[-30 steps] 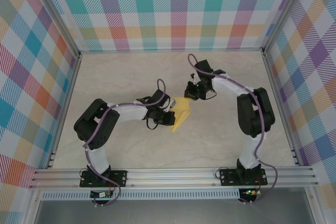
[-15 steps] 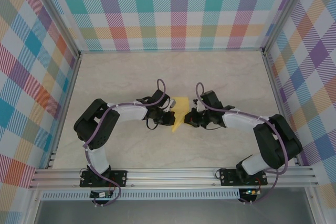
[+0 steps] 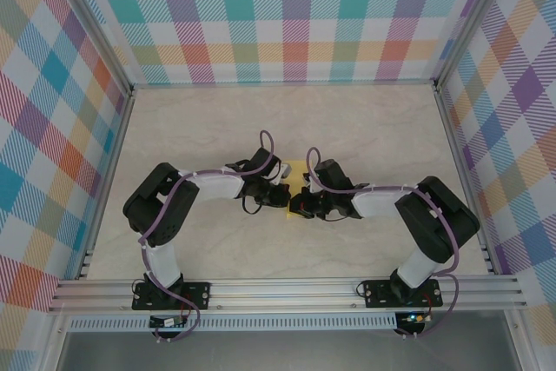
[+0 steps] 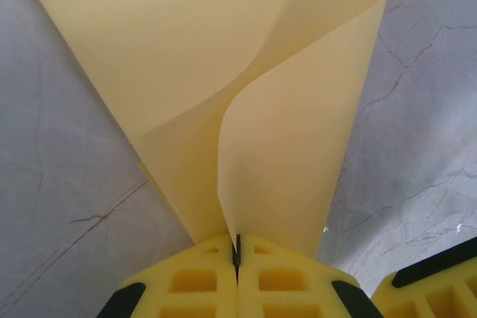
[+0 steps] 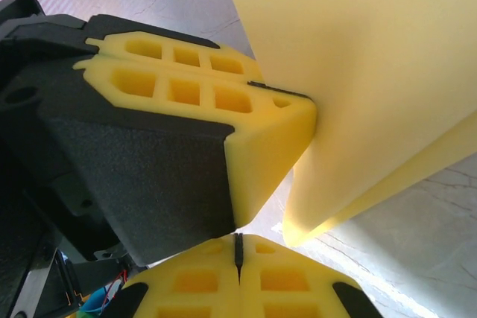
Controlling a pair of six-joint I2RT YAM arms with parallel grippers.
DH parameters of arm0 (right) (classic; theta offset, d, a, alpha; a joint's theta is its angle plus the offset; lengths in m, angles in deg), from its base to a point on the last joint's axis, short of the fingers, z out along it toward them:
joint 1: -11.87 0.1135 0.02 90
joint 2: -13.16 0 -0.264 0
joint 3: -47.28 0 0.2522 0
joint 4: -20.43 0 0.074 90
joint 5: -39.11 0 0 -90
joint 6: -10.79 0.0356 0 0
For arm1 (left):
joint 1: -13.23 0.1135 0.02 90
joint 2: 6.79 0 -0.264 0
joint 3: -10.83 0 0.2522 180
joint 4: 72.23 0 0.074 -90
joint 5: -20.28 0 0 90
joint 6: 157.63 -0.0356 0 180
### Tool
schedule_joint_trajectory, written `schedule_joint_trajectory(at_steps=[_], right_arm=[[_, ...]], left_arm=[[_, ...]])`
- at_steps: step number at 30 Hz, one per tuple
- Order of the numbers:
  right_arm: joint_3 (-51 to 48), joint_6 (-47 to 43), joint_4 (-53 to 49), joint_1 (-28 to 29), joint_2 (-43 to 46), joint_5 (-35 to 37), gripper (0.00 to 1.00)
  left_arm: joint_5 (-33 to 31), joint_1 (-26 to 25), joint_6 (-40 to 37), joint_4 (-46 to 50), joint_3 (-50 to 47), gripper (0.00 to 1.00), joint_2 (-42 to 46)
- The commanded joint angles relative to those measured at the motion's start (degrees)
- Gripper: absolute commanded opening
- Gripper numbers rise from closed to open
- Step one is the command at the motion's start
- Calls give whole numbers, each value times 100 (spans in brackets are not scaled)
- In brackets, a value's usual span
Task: Fold a paper plane with a square sheet of paper (pick it up from the middle)
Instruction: Third fold the triangle at the center of the table.
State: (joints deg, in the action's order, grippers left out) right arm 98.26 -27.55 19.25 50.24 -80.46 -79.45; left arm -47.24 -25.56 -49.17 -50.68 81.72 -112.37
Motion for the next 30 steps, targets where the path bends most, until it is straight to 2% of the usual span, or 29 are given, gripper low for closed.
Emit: schedule_joint_trajectory(at_steps=[1,12,30], right_arm=[[-20,-2,336,83,-204,-33,0],[-66,63,708,83,-599,-186,0],[-123,-64,479,65,-740,1,0]], left_arm=[[-80,47,15,32,-128,5,-235],[-60,46,-3,56,-79,5,-270],[37,46,-27,91,-39,5,-350]])
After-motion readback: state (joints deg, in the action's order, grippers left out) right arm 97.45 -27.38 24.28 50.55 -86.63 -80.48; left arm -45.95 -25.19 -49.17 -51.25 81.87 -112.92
